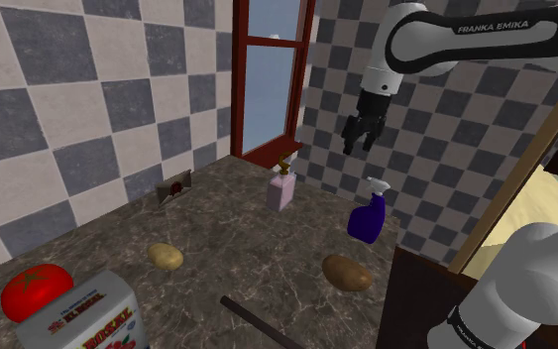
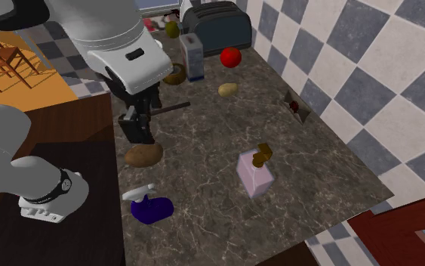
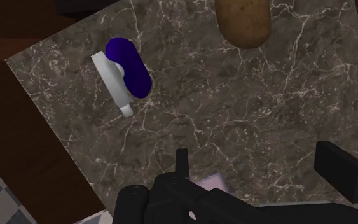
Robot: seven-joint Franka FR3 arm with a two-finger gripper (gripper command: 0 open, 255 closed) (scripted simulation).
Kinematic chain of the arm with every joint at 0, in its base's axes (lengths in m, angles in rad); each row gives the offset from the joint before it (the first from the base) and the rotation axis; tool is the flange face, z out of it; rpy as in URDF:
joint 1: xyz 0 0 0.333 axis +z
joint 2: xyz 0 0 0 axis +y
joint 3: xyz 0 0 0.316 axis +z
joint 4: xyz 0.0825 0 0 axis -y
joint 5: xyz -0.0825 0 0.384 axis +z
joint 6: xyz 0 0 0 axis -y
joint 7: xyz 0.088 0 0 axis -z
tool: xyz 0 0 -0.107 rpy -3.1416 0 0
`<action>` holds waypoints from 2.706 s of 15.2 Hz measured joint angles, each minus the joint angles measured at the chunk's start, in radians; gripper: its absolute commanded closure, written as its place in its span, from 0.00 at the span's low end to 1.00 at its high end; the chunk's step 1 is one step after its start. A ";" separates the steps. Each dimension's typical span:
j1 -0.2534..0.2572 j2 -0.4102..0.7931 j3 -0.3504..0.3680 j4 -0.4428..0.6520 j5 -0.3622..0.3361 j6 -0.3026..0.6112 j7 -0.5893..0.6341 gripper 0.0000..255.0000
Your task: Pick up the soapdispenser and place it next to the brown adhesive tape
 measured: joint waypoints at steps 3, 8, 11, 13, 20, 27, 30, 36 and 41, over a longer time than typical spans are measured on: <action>0.002 0.136 0.005 0.103 0.002 0.021 0.007 0.00; -0.001 0.336 0.003 0.249 -0.001 0.052 0.004 0.00; 0.000 0.464 0.004 0.366 -0.002 0.049 0.009 0.00; 0.002 0.553 0.006 0.461 -0.003 0.034 0.016 0.00; 0.001 0.876 0.005 0.828 -0.006 -0.041 0.022 0.00; 0.005 1.057 0.005 1.032 -0.009 -0.078 0.029 0.00; 0.006 1.046 0.005 0.973 -0.008 -0.030 0.027 0.00; 0.007 1.051 0.006 0.964 -0.008 -0.015 0.027 0.00; 0.007 1.051 0.006 0.963 -0.008 -0.015 0.027 1.00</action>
